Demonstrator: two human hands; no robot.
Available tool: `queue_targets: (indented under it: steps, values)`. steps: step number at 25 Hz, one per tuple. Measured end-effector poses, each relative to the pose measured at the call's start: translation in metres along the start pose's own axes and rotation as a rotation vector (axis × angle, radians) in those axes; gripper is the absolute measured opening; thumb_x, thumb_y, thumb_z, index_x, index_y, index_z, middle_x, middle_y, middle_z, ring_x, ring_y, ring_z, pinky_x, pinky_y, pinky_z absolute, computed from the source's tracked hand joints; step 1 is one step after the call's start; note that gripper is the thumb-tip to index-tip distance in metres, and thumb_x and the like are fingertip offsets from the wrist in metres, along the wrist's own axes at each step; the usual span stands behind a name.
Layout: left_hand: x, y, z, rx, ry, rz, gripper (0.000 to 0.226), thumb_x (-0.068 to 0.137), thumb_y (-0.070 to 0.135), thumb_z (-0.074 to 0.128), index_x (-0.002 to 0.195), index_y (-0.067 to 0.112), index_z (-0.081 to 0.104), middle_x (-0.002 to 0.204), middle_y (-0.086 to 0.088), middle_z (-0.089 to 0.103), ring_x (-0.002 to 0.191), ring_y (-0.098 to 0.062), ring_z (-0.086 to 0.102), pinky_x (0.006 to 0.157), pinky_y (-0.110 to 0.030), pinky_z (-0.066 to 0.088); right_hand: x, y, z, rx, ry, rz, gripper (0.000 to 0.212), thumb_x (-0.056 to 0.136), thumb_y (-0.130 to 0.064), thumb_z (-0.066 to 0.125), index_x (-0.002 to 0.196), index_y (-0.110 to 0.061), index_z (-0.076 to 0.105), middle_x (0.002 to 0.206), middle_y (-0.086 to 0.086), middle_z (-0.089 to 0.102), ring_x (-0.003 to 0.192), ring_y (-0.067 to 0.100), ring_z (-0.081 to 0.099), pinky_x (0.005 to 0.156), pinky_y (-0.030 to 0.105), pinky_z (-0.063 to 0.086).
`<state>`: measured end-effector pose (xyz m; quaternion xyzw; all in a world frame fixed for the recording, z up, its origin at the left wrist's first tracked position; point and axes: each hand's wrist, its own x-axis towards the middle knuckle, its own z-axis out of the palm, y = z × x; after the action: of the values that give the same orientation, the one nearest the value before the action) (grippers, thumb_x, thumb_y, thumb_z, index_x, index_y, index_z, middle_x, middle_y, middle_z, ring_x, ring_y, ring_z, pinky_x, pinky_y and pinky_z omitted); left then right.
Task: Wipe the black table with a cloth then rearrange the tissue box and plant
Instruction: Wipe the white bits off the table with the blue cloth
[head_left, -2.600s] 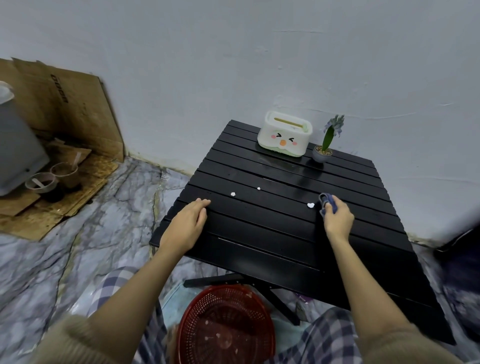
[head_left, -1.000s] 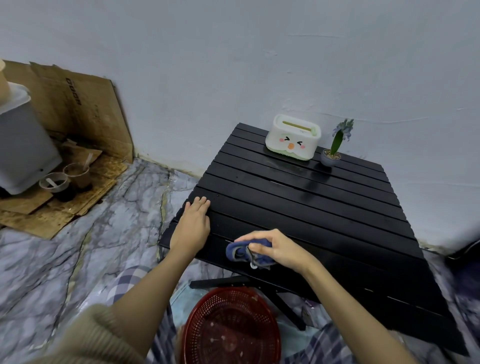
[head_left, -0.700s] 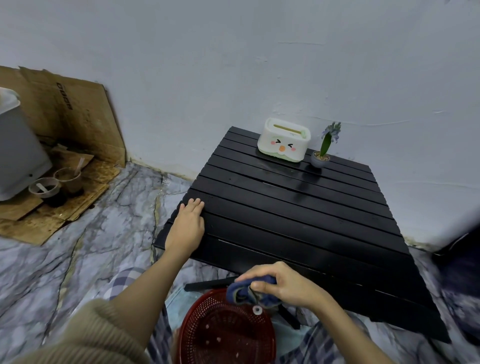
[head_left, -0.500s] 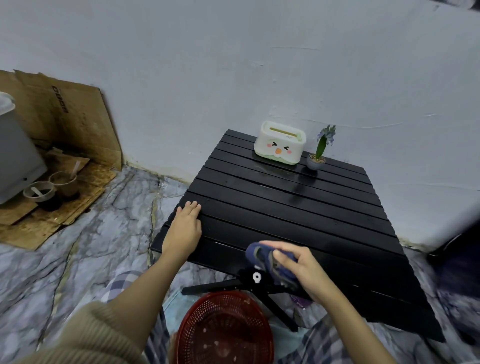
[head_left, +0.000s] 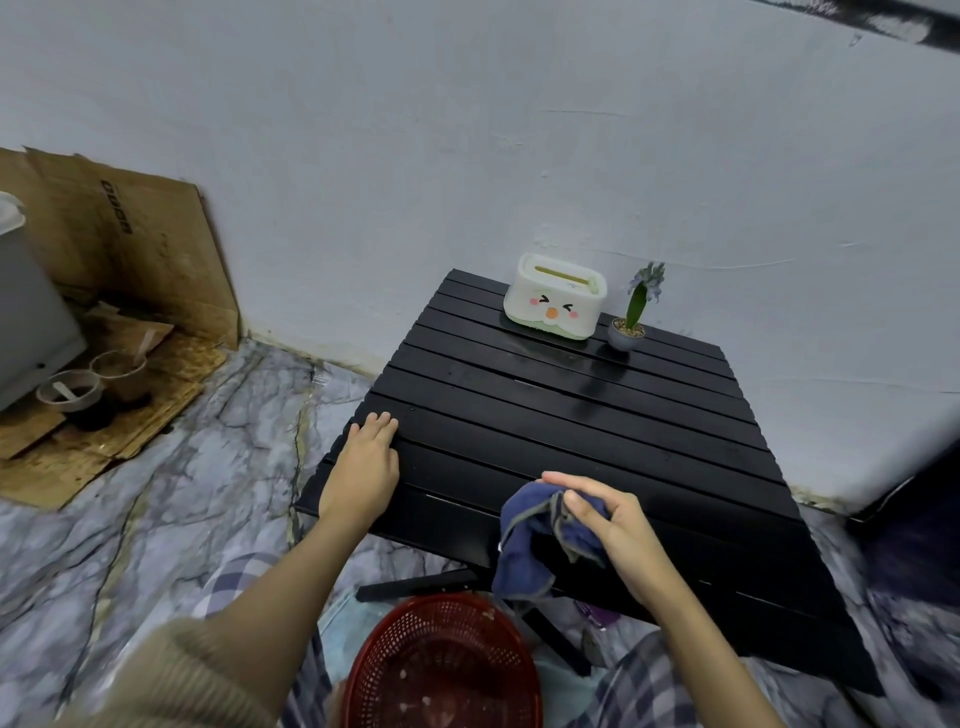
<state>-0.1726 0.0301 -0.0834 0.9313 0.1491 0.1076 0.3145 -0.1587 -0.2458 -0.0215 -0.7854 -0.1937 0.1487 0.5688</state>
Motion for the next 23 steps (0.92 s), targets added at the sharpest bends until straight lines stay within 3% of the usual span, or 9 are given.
queue_targets:
  steps: [2,4,6,8,11,14,17,19,23]
  values:
    - [0.0,0.0,0.0,-0.003,0.0,-0.002,0.048,0.089,0.004,0.027,0.137,0.005,0.03,0.151,-0.01,0.028,0.143,-0.02,0.016,0.121,-0.035,0.007,0.004,0.005,0.004,-0.14,0.05,-0.005,0.023,0.091,-0.021,0.053,0.102,-0.037,0.064,0.107,-0.036,0.062,0.108,0.001,0.058,0.088,0.011,0.045]
    - [0.0,0.0,-0.001,-0.003,0.001,-0.003,0.048,0.089,0.003,0.027,0.137,0.004,0.03,0.151,-0.01,0.028,0.143,-0.02,0.016,0.121,-0.035,0.007,0.002,0.008,0.018,-0.282,0.071,-0.024,0.022,0.082,-0.052,0.055,0.102,-0.043,0.057,0.101,-0.046,0.058,0.108,-0.003,0.054,0.086,0.003,0.04]
    - [-0.001,0.001,-0.001,0.0,0.002,0.001,0.048,0.09,0.004,0.027,0.137,0.004,0.03,0.151,-0.01,0.028,0.143,-0.02,0.016,0.121,-0.034,0.007,-0.003,0.013,0.034,-0.367,0.038,-0.046,0.066,0.064,-0.078,0.048,0.116,-0.037,0.051,0.113,-0.037,0.052,0.111,-0.005,0.048,0.088,0.003,0.034]
    - [0.0,0.0,0.0,0.0,-0.001,0.005,0.048,0.09,0.004,0.028,0.137,0.005,0.03,0.151,-0.01,0.028,0.143,-0.02,0.016,0.121,-0.035,0.007,-0.009,0.017,0.046,-0.492,-0.012,-0.039,0.084,0.063,-0.072,0.057,0.133,-0.029,0.037,0.127,-0.025,0.037,0.12,-0.005,0.035,0.097,0.012,0.029]
    - [0.0,0.0,0.0,-0.001,0.0,-0.004,0.048,0.09,0.005,0.028,0.137,0.006,0.031,0.151,-0.01,0.028,0.143,-0.021,0.016,0.121,-0.036,0.008,-0.016,0.023,0.057,-0.583,-0.035,-0.126,0.072,0.077,-0.04,0.06,0.139,-0.025,0.028,0.136,-0.019,0.028,0.13,-0.001,0.028,0.104,0.014,0.027]
    - [0.0,0.001,0.0,0.005,-0.004,0.002,0.048,0.09,0.004,0.028,0.137,0.005,0.031,0.151,-0.01,0.028,0.143,-0.021,0.016,0.121,-0.035,0.007,-0.024,0.026,0.064,-0.555,-0.108,-0.173,0.064,0.077,-0.036,0.043,0.138,-0.023,0.032,0.138,-0.016,0.029,0.133,0.002,0.03,0.109,0.016,0.025]
    - [0.0,0.0,0.0,0.002,-0.002,-0.004,0.047,0.09,0.004,0.029,0.137,0.005,0.031,0.151,-0.01,0.029,0.142,-0.021,0.017,0.121,-0.036,0.008,-0.038,0.026,0.073,-0.509,-0.237,-0.272,0.059,0.078,-0.019,0.046,0.136,-0.021,0.037,0.138,-0.013,0.034,0.131,-0.003,0.03,0.109,0.014,0.026]
    - [0.001,-0.001,0.0,0.006,-0.004,-0.005,0.047,0.089,0.004,0.029,0.137,0.005,0.031,0.151,-0.01,0.029,0.142,-0.021,0.017,0.121,-0.037,0.009,-0.046,0.018,0.075,-0.418,-0.285,-0.248,0.057,0.079,-0.019,0.048,0.135,-0.023,0.041,0.137,-0.017,0.037,0.129,-0.007,0.031,0.106,0.008,0.024]
    - [0.001,0.0,0.001,0.005,-0.011,-0.004,0.048,0.089,0.003,0.028,0.137,0.004,0.03,0.151,-0.011,0.028,0.143,-0.021,0.016,0.121,-0.037,0.008,-0.033,-0.001,0.048,-0.249,-0.138,-0.214,0.051,0.08,-0.022,0.057,0.127,-0.038,0.045,0.132,-0.029,0.046,0.125,-0.008,0.039,0.101,0.004,0.027]
